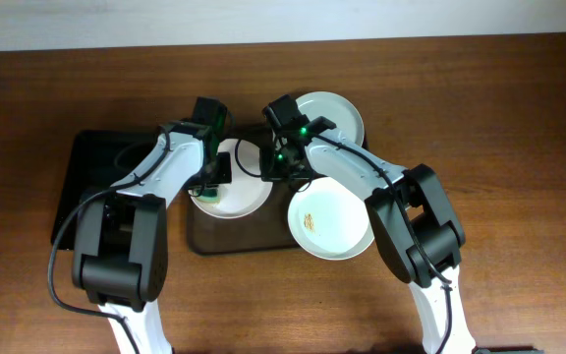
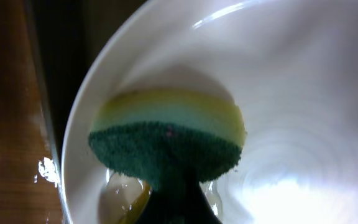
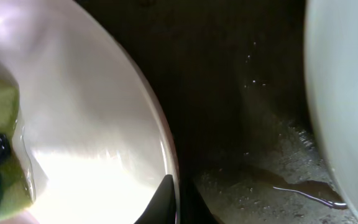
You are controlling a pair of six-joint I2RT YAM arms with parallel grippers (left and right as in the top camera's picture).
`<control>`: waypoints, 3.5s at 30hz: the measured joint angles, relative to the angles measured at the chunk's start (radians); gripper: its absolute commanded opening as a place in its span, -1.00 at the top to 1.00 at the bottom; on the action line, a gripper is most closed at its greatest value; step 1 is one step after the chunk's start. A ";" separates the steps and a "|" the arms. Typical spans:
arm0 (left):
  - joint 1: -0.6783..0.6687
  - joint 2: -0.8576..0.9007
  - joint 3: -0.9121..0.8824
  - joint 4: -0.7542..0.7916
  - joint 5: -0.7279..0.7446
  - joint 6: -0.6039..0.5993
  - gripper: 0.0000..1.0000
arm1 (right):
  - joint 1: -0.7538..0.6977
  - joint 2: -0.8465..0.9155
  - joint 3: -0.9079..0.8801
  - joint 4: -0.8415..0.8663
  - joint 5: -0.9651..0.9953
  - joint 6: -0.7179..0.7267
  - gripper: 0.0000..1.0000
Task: Clean dirty plates on tray and stack at the side
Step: 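Scrub the held plate with the sponge in the left gripper, then lift the plate with the right gripper and place it right of tray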
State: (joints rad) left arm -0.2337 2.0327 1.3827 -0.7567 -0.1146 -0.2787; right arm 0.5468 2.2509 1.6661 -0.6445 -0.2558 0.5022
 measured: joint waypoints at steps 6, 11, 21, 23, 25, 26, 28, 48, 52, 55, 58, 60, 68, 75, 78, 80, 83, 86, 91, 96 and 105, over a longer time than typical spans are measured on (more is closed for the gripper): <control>-0.007 -0.009 -0.041 0.171 -0.048 -0.002 0.98 | 0.000 0.000 0.000 0.002 0.004 0.015 0.92; -0.010 -0.009 -0.048 0.239 -0.038 0.004 0.99 | 0.000 0.000 0.000 0.000 0.004 0.018 0.92; 0.002 -0.019 -0.032 0.019 0.290 0.100 0.98 | 0.000 0.000 0.000 -0.011 0.003 -0.003 0.92; 0.002 -0.018 -0.032 0.048 0.305 0.106 0.98 | 0.000 0.000 0.001 -0.012 0.003 -0.004 0.92; 0.002 -0.016 -0.032 0.060 0.277 0.095 0.99 | 0.000 0.000 0.001 -0.011 -0.001 -0.003 0.92; 0.002 -0.016 -0.032 0.064 0.248 0.081 0.98 | 0.000 0.000 0.001 -0.010 -0.006 -0.003 0.92; -0.008 -0.016 -0.030 0.065 0.129 0.023 0.98 | 0.005 0.000 0.001 -0.008 -0.008 -0.003 0.92; 0.127 0.003 0.043 -0.096 0.457 0.130 0.98 | 0.005 0.000 0.002 -0.016 -0.008 -0.004 0.92; 0.221 0.008 0.167 -0.188 0.496 0.131 0.99 | 0.005 0.000 0.004 -0.019 -0.008 -0.004 0.92; 0.255 0.008 0.327 -0.322 0.505 0.134 0.99 | 0.005 -0.002 0.004 -0.027 -0.009 -0.019 0.92; 0.256 0.008 0.452 -0.412 0.504 0.137 0.99 | 0.006 -0.029 0.002 -0.079 0.016 -0.047 0.92; 0.255 0.008 0.475 -0.420 0.482 0.138 0.99 | 0.007 -0.069 0.001 -0.131 0.071 -0.069 0.92; 0.255 0.008 0.477 -0.422 0.330 0.138 0.99 | 0.133 -0.311 0.000 -0.245 0.616 -0.097 0.92; 0.255 0.008 0.476 -0.417 0.315 0.140 0.99 | 0.376 -0.309 0.000 -0.245 1.291 -0.072 0.92; 0.255 0.008 0.477 -0.415 0.315 0.140 0.99 | 0.433 -0.309 0.000 -0.241 1.523 -0.047 0.92; 0.255 0.008 0.477 -0.414 0.315 0.140 0.98 | 0.451 -0.309 0.000 -0.241 1.621 -0.039 0.92; 0.255 0.008 0.477 -0.414 0.315 0.140 0.98 | 0.456 -0.309 0.000 -0.241 1.692 -0.034 0.92; 0.255 0.008 0.477 -0.412 0.315 0.140 0.98 | 0.456 -0.309 0.000 -0.241 1.702 -0.034 0.92; 0.255 0.008 0.477 -0.406 0.315 0.140 0.99 | 0.428 -0.309 0.000 -0.246 1.503 -0.032 0.92; 0.255 0.008 0.477 -0.406 0.315 0.140 0.99 | 0.200 -0.362 0.000 -0.268 1.003 -0.031 0.92; 0.255 0.008 0.476 -0.403 0.315 0.140 0.99 | -0.507 -0.459 -0.002 -0.351 0.385 -0.031 0.92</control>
State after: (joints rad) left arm 0.0212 2.0407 1.8591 -1.1595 0.2001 -0.1383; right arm 0.0399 1.7924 1.6638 -0.9951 0.1287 0.4709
